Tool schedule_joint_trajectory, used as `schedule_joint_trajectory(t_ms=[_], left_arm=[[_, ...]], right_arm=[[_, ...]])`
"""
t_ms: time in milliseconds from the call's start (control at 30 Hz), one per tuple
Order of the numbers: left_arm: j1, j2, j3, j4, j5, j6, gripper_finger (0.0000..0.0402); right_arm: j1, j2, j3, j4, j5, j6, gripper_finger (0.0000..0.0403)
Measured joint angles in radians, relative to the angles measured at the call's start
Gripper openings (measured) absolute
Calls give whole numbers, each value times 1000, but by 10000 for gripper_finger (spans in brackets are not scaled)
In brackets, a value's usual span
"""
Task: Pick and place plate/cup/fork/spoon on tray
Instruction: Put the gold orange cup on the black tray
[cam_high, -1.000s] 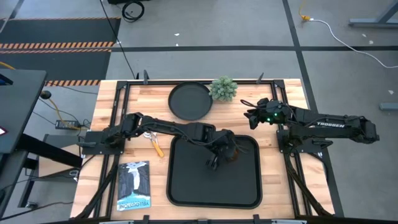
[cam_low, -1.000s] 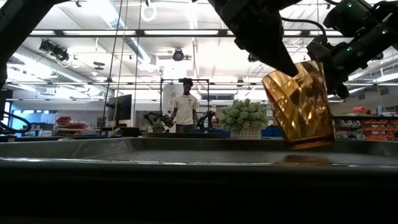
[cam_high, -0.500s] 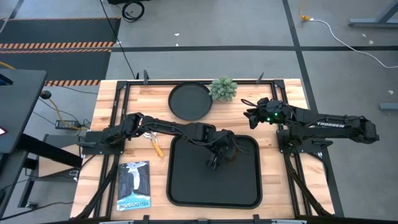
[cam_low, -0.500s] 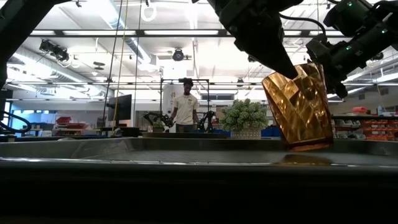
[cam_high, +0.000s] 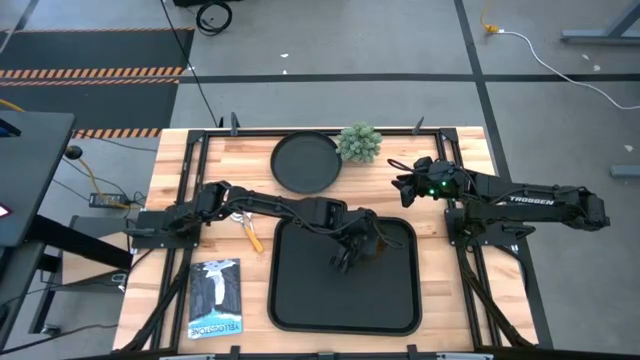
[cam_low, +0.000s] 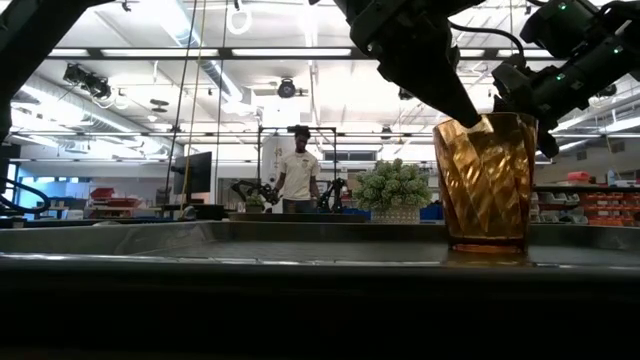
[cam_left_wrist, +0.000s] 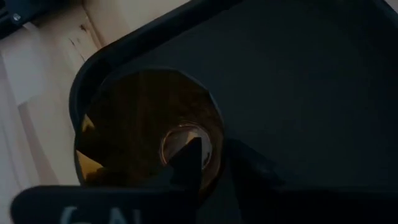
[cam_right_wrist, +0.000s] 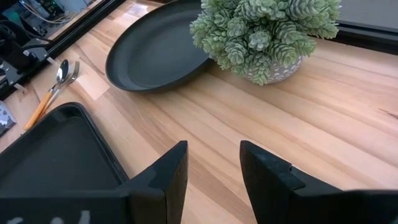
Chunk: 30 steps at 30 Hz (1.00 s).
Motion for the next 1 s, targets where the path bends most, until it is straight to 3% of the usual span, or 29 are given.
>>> schedule_joint_trajectory(t_ms=[200, 400, 633, 1000], left_arm=[[-1, 0, 0, 23, -5, 39, 120], [-15, 0, 0, 43, -107, 131, 132], [-41, -1, 0, 53, -141, 208, 135], [-50, -92, 14, -20, -208, 140, 135]], right_arm=[[0, 0, 0, 0, 0, 0, 153], [0, 0, 0, -2, 0, 0, 153], [0, 0, 0, -2, 0, -1, 153], [0, 0, 0, -10, 0, -4, 153]])
